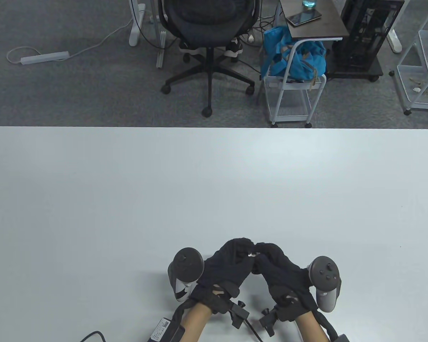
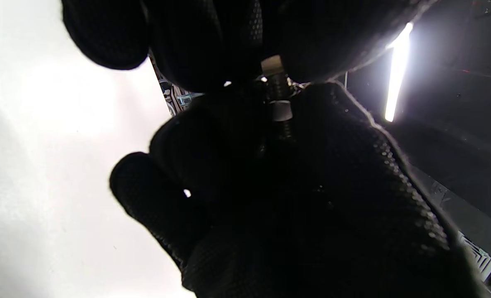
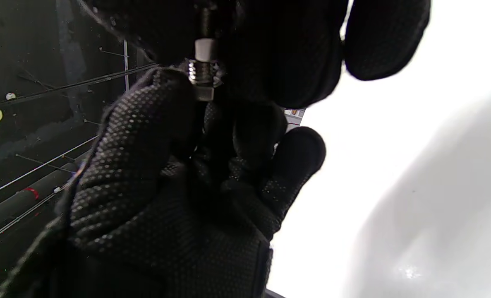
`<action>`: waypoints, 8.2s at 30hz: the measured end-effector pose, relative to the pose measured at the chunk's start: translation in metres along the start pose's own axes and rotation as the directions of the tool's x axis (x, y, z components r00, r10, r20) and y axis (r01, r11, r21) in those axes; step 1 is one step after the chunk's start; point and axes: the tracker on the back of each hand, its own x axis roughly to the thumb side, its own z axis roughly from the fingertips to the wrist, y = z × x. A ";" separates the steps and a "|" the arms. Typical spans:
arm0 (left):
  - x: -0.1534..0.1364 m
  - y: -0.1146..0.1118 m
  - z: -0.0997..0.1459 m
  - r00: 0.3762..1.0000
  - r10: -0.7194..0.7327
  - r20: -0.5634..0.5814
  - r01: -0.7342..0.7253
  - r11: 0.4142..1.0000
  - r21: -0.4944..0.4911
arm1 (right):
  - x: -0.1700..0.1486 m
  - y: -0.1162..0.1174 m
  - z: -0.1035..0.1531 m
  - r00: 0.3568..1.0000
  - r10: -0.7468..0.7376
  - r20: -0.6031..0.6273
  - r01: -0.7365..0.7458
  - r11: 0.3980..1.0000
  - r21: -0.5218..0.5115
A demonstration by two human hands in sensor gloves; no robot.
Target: Unscrew nut from screw
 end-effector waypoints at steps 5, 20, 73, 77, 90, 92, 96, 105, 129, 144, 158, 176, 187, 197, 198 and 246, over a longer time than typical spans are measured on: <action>-0.001 0.001 0.000 0.999 0.030 -0.015 -0.030 1.000 0.009 | 0.005 -0.001 0.001 0.998 0.055 0.033 -0.054 0.997 -0.047; 0.000 -0.001 0.000 1.000 0.004 -0.007 -0.004 1.000 0.012 | -0.006 0.002 0.002 0.997 0.019 -0.076 -0.019 1.000 -0.010; 0.000 0.000 0.000 0.999 0.035 -0.022 -0.034 0.999 0.031 | -0.002 -0.002 0.003 0.997 0.043 -0.066 -0.047 0.997 -0.057; 0.000 0.000 -0.001 0.999 0.028 -0.016 -0.027 0.999 0.025 | -0.002 0.000 0.002 0.997 0.041 -0.066 -0.044 0.998 -0.053; -0.002 0.003 -0.001 0.997 0.067 -0.028 -0.066 0.997 0.042 | 0.008 -0.002 0.000 1.000 0.000 0.031 0.001 1.000 -0.017; -0.003 0.003 -0.001 0.997 0.070 -0.032 -0.068 0.997 0.046 | 0.005 -0.002 0.000 1.000 -0.009 0.019 0.009 1.000 -0.024; -0.002 0.002 -0.001 0.998 0.061 -0.026 -0.060 0.997 0.041 | -0.002 -0.002 0.002 0.998 0.007 -0.060 -0.010 0.999 -0.050; -0.002 0.001 -0.001 0.998 0.052 -0.021 -0.051 0.998 0.034 | 0.002 -0.001 0.000 0.999 0.027 -0.035 -0.028 0.999 -0.022; 0.000 0.001 0.000 0.999 0.040 -0.005 -0.040 0.999 0.026 | 0.006 -0.002 0.001 0.999 0.027 -0.034 -0.028 0.999 -0.020; -0.001 0.002 0.000 0.998 0.056 -0.013 -0.055 0.998 0.036 | 0.000 -0.002 0.003 0.996 -0.002 -0.086 0.001 1.000 -0.015; -0.002 0.001 0.000 0.999 0.050 -0.012 -0.050 0.998 0.029 | 0.010 -0.002 0.003 0.999 0.043 0.012 -0.042 0.998 -0.053; -0.002 0.000 0.000 0.999 0.045 -0.014 -0.044 0.999 0.027 | -0.001 -0.001 0.002 0.997 -0.006 -0.076 0.003 0.999 -0.038; -0.003 0.001 0.000 0.998 0.061 -0.022 -0.060 0.998 0.034 | 0.009 -0.003 0.002 0.999 0.027 0.019 -0.026 0.999 -0.044; -0.003 0.000 0.000 0.999 0.049 -0.016 -0.049 0.998 0.031 | -0.004 -0.002 0.002 0.997 0.029 -0.076 -0.032 0.999 -0.039; -0.003 0.000 0.000 0.999 0.048 -0.015 -0.047 0.998 0.029 | -0.004 -0.001 0.002 0.997 0.014 -0.080 -0.017 1.000 -0.026; -0.004 0.001 0.000 0.997 0.081 -0.011 -0.081 0.997 0.007 | 0.005 -0.004 0.002 1.000 -0.008 0.008 0.009 0.999 -0.049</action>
